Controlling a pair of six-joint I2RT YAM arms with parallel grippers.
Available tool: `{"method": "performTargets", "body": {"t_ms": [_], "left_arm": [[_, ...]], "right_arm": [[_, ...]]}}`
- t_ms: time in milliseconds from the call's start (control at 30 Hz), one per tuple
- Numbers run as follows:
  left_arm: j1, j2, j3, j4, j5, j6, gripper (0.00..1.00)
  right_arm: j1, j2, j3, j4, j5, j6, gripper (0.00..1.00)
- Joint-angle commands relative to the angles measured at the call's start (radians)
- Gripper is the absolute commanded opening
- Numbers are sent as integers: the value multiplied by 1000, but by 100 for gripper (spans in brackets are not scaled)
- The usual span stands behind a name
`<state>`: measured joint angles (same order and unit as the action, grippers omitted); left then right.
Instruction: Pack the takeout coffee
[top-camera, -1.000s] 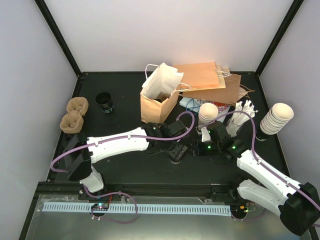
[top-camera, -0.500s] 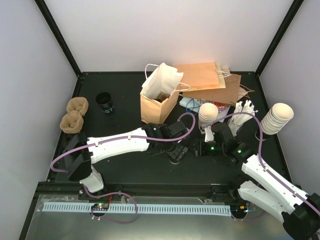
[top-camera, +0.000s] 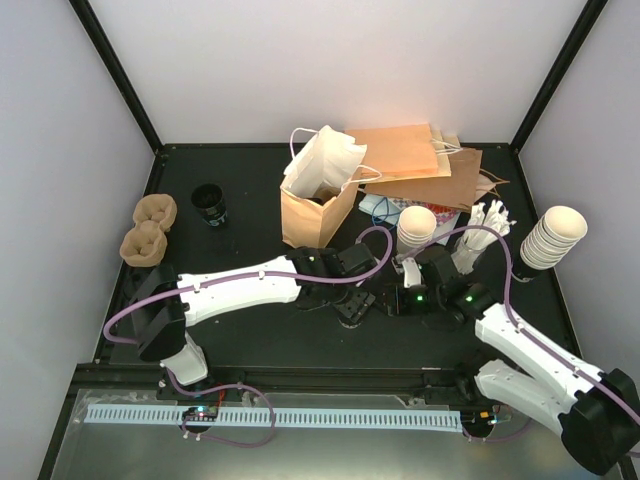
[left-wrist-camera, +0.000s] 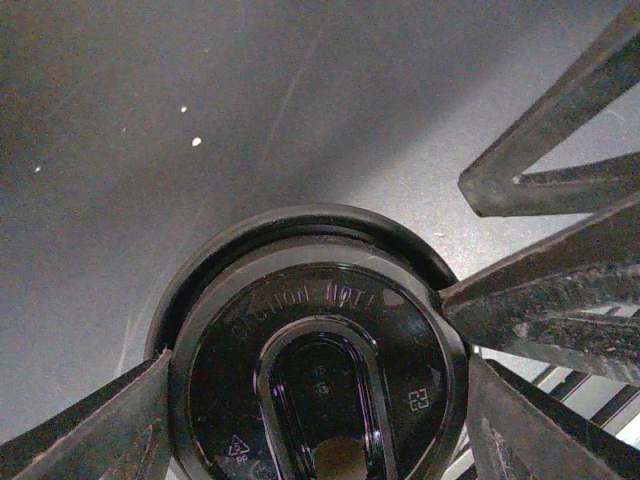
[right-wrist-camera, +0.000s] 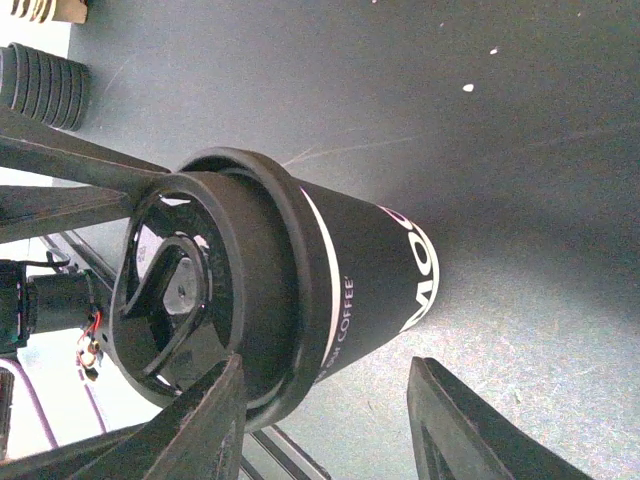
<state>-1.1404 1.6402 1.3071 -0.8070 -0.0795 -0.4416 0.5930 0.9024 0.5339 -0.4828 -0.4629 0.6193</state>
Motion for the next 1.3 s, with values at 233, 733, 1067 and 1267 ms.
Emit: {"method": "performTargets", "body": {"t_ms": [233, 733, 1067, 1267], "left_arm": [[-5, 14, -10, 11, 12, 4, 73], [-5, -6, -54, 50, 47, 15, 70], [-5, -20, -78, 73, 75, 15, 67], [-7, -19, -87, 74, 77, 12, 66]], "right_arm": [[-5, 79, -54, 4, 101, -7, 38], [-20, 140, 57, 5, 138, -49, 39], [-32, 265, 96, 68, 64, -86, 39], [-33, 240, 121, 64, 65, -81, 39]]}}
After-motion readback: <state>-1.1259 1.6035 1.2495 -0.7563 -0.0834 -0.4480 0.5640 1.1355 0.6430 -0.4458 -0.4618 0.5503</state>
